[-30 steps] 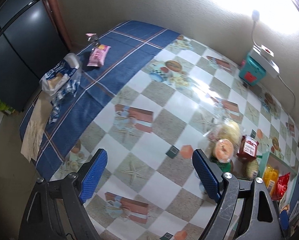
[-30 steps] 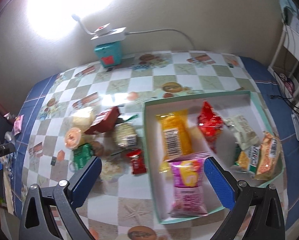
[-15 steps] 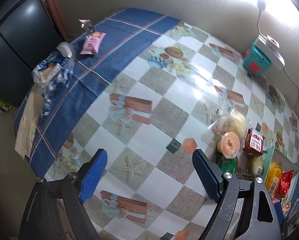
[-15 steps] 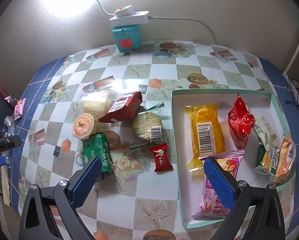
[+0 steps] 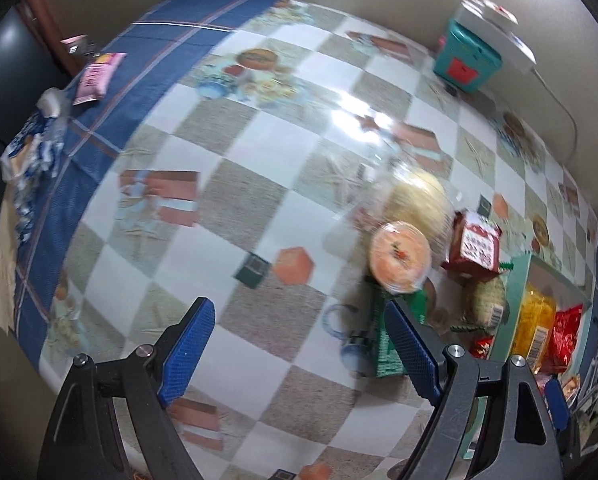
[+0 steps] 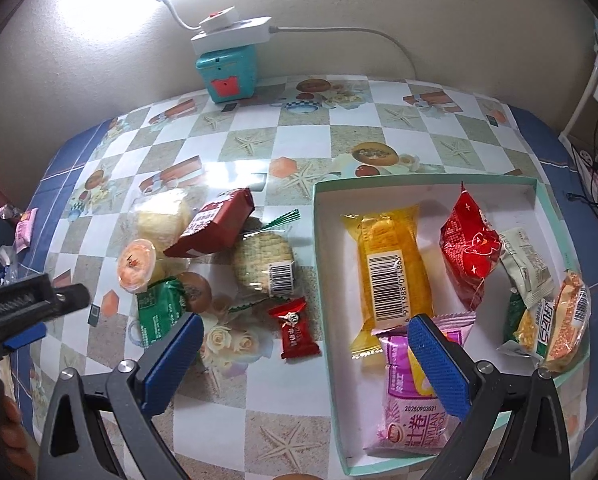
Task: Organize snacks
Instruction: 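Withdraw both open tools from the tray toward the remaining snacks, then grasp the green snack pack with the left tool while the right grasps the red candy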
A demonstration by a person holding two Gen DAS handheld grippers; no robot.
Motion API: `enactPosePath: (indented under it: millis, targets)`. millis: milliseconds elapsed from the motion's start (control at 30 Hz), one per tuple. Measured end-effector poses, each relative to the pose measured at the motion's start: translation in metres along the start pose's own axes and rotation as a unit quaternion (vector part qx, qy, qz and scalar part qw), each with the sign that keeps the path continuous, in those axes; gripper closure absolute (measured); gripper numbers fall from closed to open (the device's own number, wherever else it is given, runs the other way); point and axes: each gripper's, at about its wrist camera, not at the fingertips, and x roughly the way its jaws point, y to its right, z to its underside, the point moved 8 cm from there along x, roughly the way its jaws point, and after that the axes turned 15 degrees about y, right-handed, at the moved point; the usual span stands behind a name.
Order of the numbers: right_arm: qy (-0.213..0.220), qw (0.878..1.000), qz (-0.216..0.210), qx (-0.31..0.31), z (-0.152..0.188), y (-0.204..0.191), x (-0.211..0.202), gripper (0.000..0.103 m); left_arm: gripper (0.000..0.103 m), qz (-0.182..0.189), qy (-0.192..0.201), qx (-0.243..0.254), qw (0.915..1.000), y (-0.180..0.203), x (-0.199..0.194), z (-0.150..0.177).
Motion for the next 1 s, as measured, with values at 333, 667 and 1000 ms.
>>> enactPosePath:
  millis: [333,667,1000]
  targets:
    - [-0.011,1.0,0.019,0.011,0.001,0.017,0.007,0.0,0.016,0.035,-0.026,0.021,0.9988,0.04,0.018,0.013]
    - [-0.018,0.999,0.02,0.024,0.004,0.024,0.009,0.0,0.033,0.052,-0.048,0.03,0.997,0.066,0.031,0.027]
    - [-0.002,1.0,-0.003,0.029,-0.002,0.022,0.005,0.02,0.05,0.056,-0.055,0.034,0.9963,0.077,0.037,0.034]
